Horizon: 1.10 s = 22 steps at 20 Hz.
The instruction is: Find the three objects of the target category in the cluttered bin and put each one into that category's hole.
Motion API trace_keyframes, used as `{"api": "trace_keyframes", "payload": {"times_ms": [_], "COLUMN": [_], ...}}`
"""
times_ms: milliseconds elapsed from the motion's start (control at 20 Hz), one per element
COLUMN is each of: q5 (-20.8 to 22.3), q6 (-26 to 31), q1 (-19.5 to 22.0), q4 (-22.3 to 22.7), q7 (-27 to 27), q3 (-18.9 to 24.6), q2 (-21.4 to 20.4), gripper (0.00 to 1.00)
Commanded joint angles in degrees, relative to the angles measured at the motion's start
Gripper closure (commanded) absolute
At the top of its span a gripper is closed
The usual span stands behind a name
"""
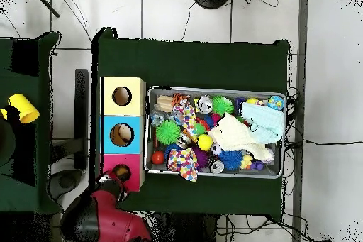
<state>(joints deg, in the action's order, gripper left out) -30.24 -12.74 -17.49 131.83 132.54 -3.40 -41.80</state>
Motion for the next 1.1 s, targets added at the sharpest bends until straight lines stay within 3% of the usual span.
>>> {"api": "trace_keyframes", "payload": {"times_ms": [50, 250, 550, 800, 1100], "q5": [-0.53, -1.68, 0.99, 3.92, 6.56], "q6": [9.42, 13.86, 21.5, 24.32, 23.71], "q1": [-1.81, -4.94, -8.01, -7.88, -5.64], "q4": [1.15, -1.02, -4.7, -5.21, -4.8], "q7": [5.89, 4.25, 2.48, 2.29, 2.16], "q3": [-0.5, -5.45, -12.47, -14.74, -14.21], "q2": [5.06, 3.64, 1.17, -0.94, -1.77], "gripper": [0.0, 0.0, 0.0, 0.0, 0.0]}}
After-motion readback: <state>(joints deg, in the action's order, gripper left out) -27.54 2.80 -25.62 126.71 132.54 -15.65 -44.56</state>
